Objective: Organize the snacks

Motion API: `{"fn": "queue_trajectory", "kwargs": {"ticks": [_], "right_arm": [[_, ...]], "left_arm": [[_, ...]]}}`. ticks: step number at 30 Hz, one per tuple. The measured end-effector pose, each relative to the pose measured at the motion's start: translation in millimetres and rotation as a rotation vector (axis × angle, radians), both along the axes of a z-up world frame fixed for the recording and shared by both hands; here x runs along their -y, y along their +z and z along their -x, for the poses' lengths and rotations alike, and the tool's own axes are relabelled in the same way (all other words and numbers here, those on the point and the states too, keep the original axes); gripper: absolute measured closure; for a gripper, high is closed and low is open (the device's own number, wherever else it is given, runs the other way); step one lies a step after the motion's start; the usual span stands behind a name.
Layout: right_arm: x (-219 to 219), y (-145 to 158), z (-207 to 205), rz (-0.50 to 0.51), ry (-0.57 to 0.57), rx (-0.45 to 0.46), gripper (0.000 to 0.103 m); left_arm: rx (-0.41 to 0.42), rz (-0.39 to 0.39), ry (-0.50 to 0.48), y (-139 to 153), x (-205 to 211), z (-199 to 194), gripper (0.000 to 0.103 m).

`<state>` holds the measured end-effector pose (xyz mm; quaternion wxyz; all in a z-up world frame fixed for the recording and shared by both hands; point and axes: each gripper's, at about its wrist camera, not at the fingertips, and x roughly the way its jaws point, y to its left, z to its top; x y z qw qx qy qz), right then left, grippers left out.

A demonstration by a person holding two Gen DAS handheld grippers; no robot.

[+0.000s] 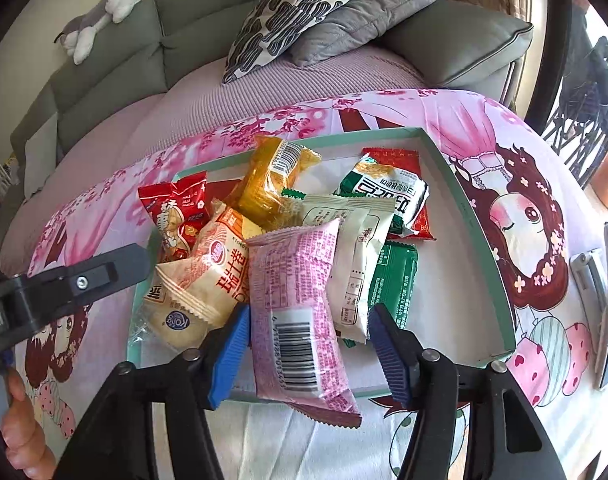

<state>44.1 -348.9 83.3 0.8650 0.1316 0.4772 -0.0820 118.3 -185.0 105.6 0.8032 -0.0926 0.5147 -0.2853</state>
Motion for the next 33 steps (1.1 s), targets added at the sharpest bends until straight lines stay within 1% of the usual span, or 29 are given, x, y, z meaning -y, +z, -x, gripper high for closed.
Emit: {"fn": "queue_trajectory", "kwargs": {"ticks": [2, 3, 7, 8, 9, 10, 11, 13, 15, 17, 19, 21, 23, 25, 27, 30, 31, 33], "right_arm": [[-4, 1, 5, 0.016, -0.002, -0.004, 0.03], [-6, 2, 8, 0.027, -0.003, 0.0, 0.026], [-17, 5, 22, 0.045, 0.001, 0.023, 0.011], [-21, 5, 25, 0.05, 0.002, 0.028, 0.009], [-24, 5, 29, 0.056, 0.002, 0.033, 0.003], [-27, 4, 31, 0.061, 0.001, 0.039, 0.0], [-30, 4, 34, 0.064, -0.001, 0.044, 0.0], [-36, 2, 38, 0.068, -0.002, 0.054, 0.0], [-42, 1, 41, 0.074, -0.006, 0.065, 0.0], [-46, -1, 43, 0.072, -0.013, 0.069, 0.0], [-49, -3, 44, 0.066, -0.01, 0.075, 0.0], [-53, -4, 45, 0.082, -0.01, 0.078, 0.0], [-55, -4, 46, 0.098, -0.005, 0.084, 0.0], [-56, -4, 46, 0.107, -0.004, 0.09, 0.0], [-55, -5, 46, 0.112, -0.005, 0.097, 0.0], [-53, -8, 45, 0.119, -0.01, 0.1, 0.0], [-53, -9, 44, 0.122, -0.009, 0.099, 0.0], [-53, -12, 44, 0.127, -0.005, 0.1, 0.0]], "left_arm": [[0.034, -0.047, 0.022, 4, -6, 9, 0.06], [0.049, -0.077, 0.038, 6, -10, 12, 0.059], [0.108, -0.193, 0.119, 7, -31, 27, 0.044], [0.118, -0.218, 0.138, 6, -36, 30, 0.042], [0.129, -0.242, 0.156, 4, -41, 32, 0.041], [0.14, -0.267, 0.172, 2, -46, 35, 0.038], [0.148, -0.29, 0.186, 0, -50, 39, 0.036], [0.161, -0.323, 0.209, -6, -58, 45, 0.035], [0.158, -0.357, 0.225, -14, -63, 49, 0.033], [0.164, -0.399, 0.239, -21, -66, 53, 0.019], [0.197, -0.449, 0.244, -22, -66, 58, 0.019], [0.22, -0.471, 0.251, -22, -66, 63, 0.018], [0.213, -0.46, 0.264, -22, -70, 65, 0.013], [0.189, -0.45, 0.274, -25, -74, 67, 0.013], [0.175, -0.47, 0.278, -29, -75, 68, 0.013], [0.191, -0.526, 0.288, -30, -73, 70, 0.013], [0.195, -0.536, 0.292, -29, -73, 71, 0.013], [0.184, -0.529, 0.301, -29, -74, 71, 0.013]]}}
